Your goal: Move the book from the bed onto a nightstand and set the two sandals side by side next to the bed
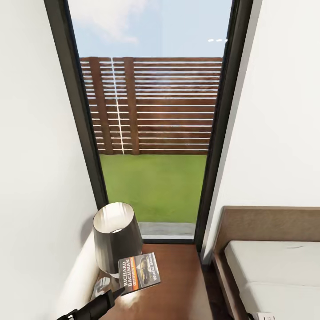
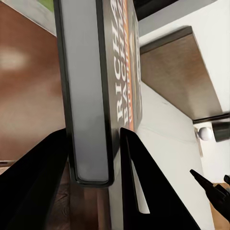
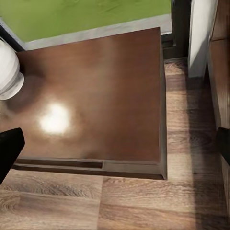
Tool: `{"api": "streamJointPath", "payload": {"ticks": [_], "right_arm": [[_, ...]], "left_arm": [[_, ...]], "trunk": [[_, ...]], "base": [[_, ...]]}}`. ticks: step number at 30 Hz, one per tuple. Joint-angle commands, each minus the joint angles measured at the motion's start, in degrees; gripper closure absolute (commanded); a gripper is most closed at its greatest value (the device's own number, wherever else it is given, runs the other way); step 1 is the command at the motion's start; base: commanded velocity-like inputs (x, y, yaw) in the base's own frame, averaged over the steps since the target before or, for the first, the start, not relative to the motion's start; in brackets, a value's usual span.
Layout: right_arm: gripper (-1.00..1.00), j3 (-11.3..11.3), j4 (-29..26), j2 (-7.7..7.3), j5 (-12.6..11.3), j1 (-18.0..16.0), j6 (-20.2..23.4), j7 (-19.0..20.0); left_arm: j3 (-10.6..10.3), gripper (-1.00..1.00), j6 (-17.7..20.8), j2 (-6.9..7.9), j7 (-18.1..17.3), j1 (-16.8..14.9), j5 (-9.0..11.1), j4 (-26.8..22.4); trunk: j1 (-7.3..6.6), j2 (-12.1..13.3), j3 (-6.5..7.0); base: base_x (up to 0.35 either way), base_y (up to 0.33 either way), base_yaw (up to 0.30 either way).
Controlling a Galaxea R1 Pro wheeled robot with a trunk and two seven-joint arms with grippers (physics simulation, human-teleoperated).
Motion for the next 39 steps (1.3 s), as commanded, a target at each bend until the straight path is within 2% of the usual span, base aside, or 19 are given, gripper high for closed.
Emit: {"api": "streamJointPath", "payload": {"ticks": [1, 16, 23, 24, 26, 29, 30, 32, 34, 35, 36, 39], "right_arm": [[-1.00, 0.47, 0.23, 0.00, -0.66, -0.12, -0.27, 0.44], [-1.00, -0.18, -0.02, -0.01, -0.67, -0.12, 0.22, 0.11], [-1.00, 0.03, -1.08, -0.74, -0.56, -0.12, -0.23, 0.79], [-1.00, -0.08, -1.20, -1.21, -0.64, -0.12, -0.21, 0.93], [-1.00, -0.28, -1.40, -3.53, -0.76, -0.12, -0.15, 2.74], [-1.00, -0.84, -1.57, -8.17, -1.47, -0.14, 1.16, 10.59], [-1.00, -1.29, -1.61, -9.47, -2.51, -0.16, 2.58, 13.40], [-1.00, -2.28, -2.63, -11.26, -6.08, -0.19, 8.12, 18.01], [-1.00, -2.75, -7.30, -12.76, -10.23, -0.20, 16.48, 21.25], [-1.00, -2.81, -9.11, -13.18, -11.04, -0.20, 18.80, 21.89], [-1.00, -2.95, -17.56, -14.86, -13.01, -0.20, 27.82, 23.43], [-1.00, -2.99, -30.45, -16.47, -14.01, -0.20, 38.10, 24.22]], "left_arm": [[-0.44, 1.00, 0.11, 0.01, -0.18, -0.05, 0.52, 0.01], [-0.44, 1.00, 0.13, 0.01, -0.19, -0.05, 0.52, 0.01], [-0.50, 1.00, 0.20, -0.18, -0.18, -0.05, 0.52, 0.01], [-0.48, 1.00, 0.20, -0.21, -0.18, -0.05, 0.52, 0.01], [-0.45, 1.00, 0.20, -0.23, -0.18, -0.05, 0.52, 0.01], [-0.44, 1.00, 0.20, -0.24, -0.18, -0.05, 0.52, 0.01], [-0.46, 1.00, 0.20, -0.25, -0.18, -0.05, 0.52, 0.01], [-0.45, 1.00, 0.20, -0.25, -0.18, -0.05, 0.52, 0.01], [-0.44, 1.00, 0.20, -0.25, -0.14, -0.05, 0.52, 0.01], [-0.46, 1.00, 0.20, -0.25, -0.13, -0.05, 0.52, 0.01], [-0.50, 1.00, 0.20, -0.28, -0.11, -0.05, 0.52, 0.01], [-0.50, 1.00, 0.20, -0.31, -0.09, -0.05, 0.52, 0.01]], "trunk": [[0.03, -0.12, -0.12], [0.03, -0.12, -0.12], [0.03, -0.12, -0.12], [0.03, -0.12, -0.12], [0.03, -0.12, -0.12], [0.03, -0.12, -0.12], [0.03, -0.12, -0.12], [0.03, -0.12, -0.12], [0.03, -0.12, -0.12], [0.03, -0.12, -0.12], [0.03, -0.12, -0.12], [0.03, -0.12, -0.12]], "base": [[0.000, 0.000, 0.000], [0.000, 0.000, 0.000], [0.000, 0.000, 0.000], [0.000, 0.000, 0.000], [0.000, 0.000, 0.000], [0.000, 0.000, 0.000], [0.000, 0.000, 0.000], [0.000, 0.000, 0.000], [0.000, 0.000, 0.000], [0.000, 0.000, 0.000], [0.000, 0.000, 0.000], [0.000, 0.000, 0.000]]}}
